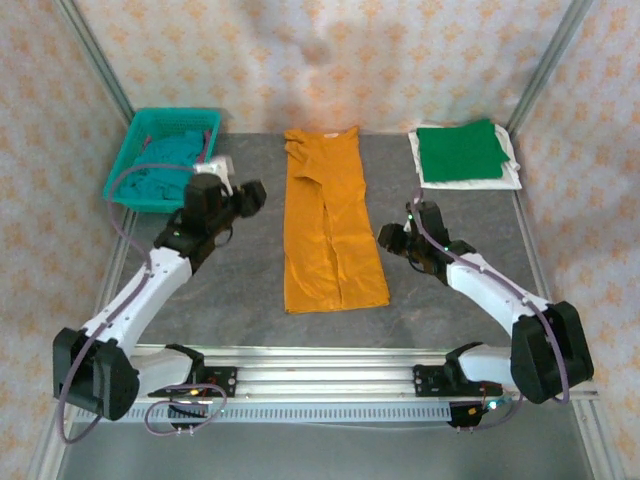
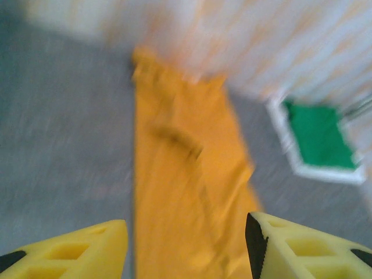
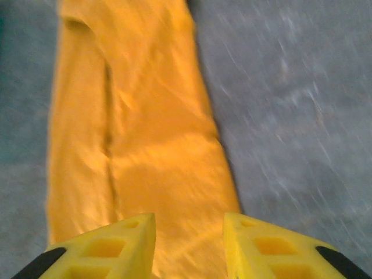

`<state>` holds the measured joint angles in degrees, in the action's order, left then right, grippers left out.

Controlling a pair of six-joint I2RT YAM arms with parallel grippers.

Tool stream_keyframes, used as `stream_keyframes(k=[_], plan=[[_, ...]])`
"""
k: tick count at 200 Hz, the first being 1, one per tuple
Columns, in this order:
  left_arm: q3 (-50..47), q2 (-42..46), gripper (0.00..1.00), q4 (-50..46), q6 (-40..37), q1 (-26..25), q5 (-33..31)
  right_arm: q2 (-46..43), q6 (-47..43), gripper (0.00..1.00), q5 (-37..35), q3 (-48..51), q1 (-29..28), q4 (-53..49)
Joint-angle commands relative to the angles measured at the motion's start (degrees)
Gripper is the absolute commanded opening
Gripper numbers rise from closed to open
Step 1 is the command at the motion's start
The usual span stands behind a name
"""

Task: Fold and stack the t-shirts

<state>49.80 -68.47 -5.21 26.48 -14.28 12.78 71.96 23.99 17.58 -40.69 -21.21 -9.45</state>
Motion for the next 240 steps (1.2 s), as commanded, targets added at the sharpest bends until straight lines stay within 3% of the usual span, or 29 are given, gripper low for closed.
stream_keyframes(k=[1, 39, 73, 113, 240], plan=[[-8.78, 0.86, 0.57, -6.69, 0.78, -1.09, 1.30, -1.04, 1.16, 0.37, -0.52, 0.78, -0.32, -2.31], [-18.05, 5.96, 0.59, -5.94, 8.00, -2.60, 5.18, 1.49, 5.81, 0.39, -0.72, 2.75, -0.16, -4.16], [-20.54, 5.27, 0.60, -10.69, 8.90, -7.89, 6.12, 3.72, 7.94, 0.44, 4.36, 5.62, -0.20, -2.80], [-23.89, 5.01, 0.58, -9.74, 12.37, -12.87, 6.62, 3.40, 8.31, 0.45, 5.02, 7.55, -0.47, -2.12], [-20.04, -6.09, 0.52, -4.41, 15.04, -23.61, 7.81, 4.17, 9.32, 0.47, 3.23, 10.27, -2.25, 1.89]])
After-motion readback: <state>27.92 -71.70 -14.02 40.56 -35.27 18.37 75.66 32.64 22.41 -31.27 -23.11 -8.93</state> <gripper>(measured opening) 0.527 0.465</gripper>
